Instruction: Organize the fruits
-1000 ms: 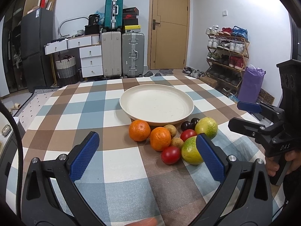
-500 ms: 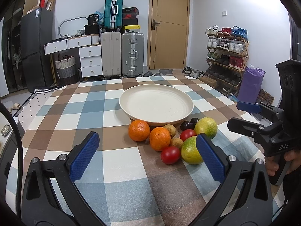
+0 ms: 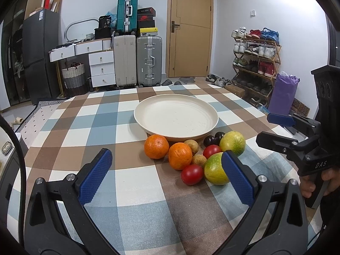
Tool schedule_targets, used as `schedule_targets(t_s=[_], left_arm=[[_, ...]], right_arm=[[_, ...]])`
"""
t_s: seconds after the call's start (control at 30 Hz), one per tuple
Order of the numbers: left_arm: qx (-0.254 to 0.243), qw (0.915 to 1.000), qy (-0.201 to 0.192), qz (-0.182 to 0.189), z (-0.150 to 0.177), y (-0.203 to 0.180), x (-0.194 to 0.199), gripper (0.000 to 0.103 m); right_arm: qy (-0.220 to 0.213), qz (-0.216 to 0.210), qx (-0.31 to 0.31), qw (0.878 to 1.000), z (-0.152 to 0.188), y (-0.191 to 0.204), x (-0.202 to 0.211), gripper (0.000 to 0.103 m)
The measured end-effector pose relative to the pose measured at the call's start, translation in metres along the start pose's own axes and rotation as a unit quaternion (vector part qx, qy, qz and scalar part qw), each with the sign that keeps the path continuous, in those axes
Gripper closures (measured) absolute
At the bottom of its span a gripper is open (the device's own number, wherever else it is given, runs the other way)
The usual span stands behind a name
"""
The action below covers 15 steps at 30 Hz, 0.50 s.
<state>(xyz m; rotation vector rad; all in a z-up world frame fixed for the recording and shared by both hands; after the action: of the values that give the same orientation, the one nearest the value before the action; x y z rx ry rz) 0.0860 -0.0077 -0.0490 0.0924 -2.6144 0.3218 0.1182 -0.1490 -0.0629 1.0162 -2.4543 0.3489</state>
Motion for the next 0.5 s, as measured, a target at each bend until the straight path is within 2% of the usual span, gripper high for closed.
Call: schedule_targets(t_s=[0.5], left_arm=[[-0.009, 0.9995, 0.029, -0.002, 0.005, 0.000, -0.013, 0.000]], right_arm=[[0.040, 0.022, -0.011, 0.999, 0.007, -0.007, -0.013, 0.000]])
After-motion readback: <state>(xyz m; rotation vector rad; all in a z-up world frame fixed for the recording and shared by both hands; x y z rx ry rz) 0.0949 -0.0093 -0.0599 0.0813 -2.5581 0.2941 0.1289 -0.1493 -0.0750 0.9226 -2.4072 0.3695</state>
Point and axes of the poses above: each gripper's, at about its wrist camera, not at the fingertips, and x roughly against the way its jaws point, y to its left, z to its underside, the point moved 10 cm from there along -x, roughly the way its jaws point, and after that the axes turned 11 degrees about x, right-handed, at the moved point
